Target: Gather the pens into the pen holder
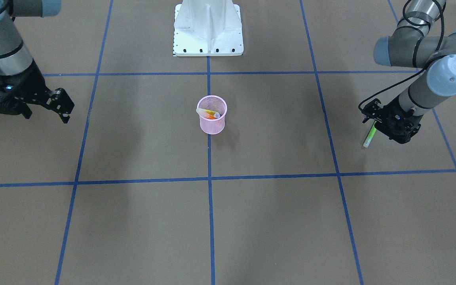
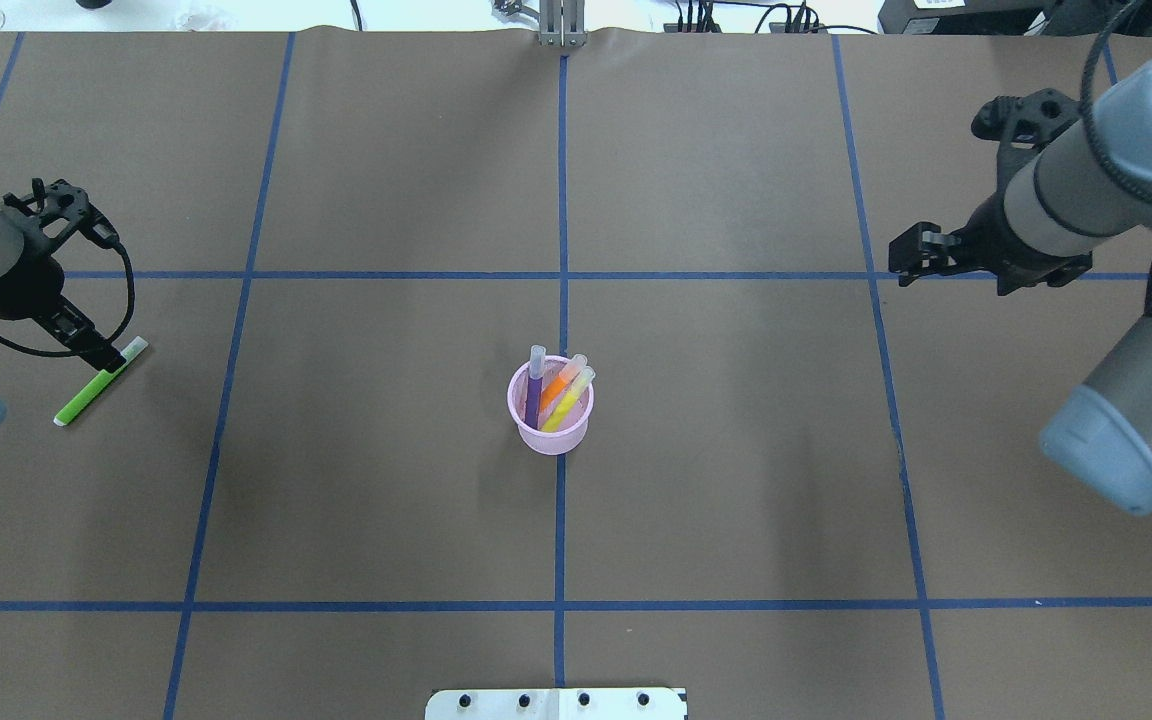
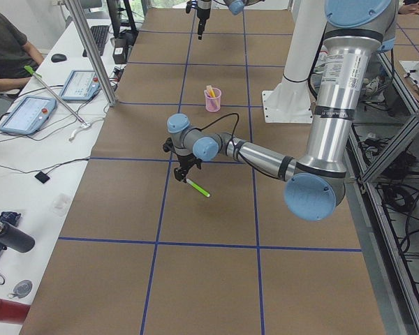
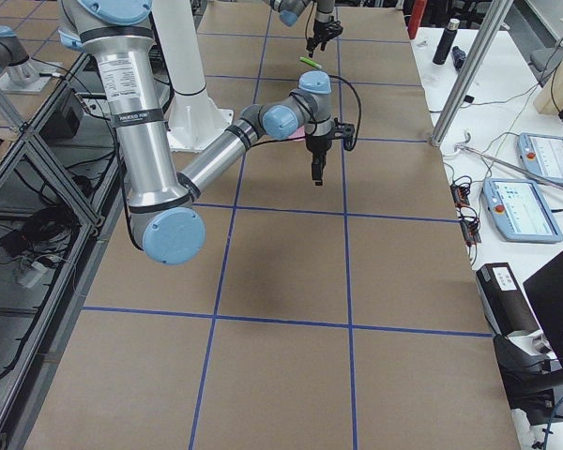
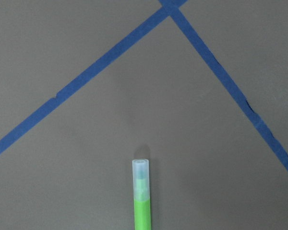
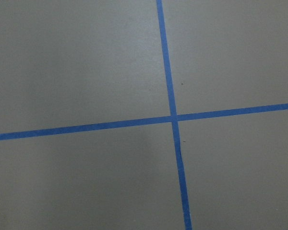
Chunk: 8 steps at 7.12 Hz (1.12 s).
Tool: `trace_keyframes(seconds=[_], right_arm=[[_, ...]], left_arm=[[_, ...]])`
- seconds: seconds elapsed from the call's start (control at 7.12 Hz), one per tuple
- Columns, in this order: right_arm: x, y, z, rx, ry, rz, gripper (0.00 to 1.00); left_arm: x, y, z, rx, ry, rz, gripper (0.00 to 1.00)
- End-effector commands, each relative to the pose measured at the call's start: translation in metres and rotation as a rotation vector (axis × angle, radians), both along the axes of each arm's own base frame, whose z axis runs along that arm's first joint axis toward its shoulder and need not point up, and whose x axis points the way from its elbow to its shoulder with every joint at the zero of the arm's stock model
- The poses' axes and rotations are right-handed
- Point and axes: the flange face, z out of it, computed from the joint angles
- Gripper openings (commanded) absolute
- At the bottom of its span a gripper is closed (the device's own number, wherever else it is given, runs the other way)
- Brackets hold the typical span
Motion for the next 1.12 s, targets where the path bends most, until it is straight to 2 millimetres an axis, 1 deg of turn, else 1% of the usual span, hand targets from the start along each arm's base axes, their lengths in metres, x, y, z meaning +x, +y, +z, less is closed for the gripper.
trace_keyframes(seconds=[0.0, 0.14, 0.28, 0.42, 0.84, 0.98], right_arm=[[0.070, -0.019, 0.052, -0.044, -0.042, -0.065, 1.00], [0.097, -0.020, 0.075, -0.040, -0.061, -0.107, 1.00], [0.106, -0.022, 0.081, -0.053, -0.092, -0.117, 1.00], [0.106, -0.022, 0.081, -0.054, -0.093, -0.118, 1.00], [0.106, -0.021, 0.081, -0.051, -0.094, -0.119, 1.00], [0.106, -0.021, 0.082, -0.052, -0.093, -0.120, 1.00]], left_arm=[[0.009, -0.014, 0.010, -0.016, -0.018, -0.001, 1.00], [0.014, -0.019, 0.022, -0.035, -0.027, -0.002, 1.00], [0.016, -0.019, 0.028, -0.049, -0.037, 0.004, 0.99], [0.017, -0.018, 0.031, -0.052, -0.041, 0.007, 0.94], [0.018, -0.013, 0.035, -0.062, -0.044, 0.011, 0.73], [0.022, -0.012, 0.034, -0.060, -0.044, 0.016, 0.71]])
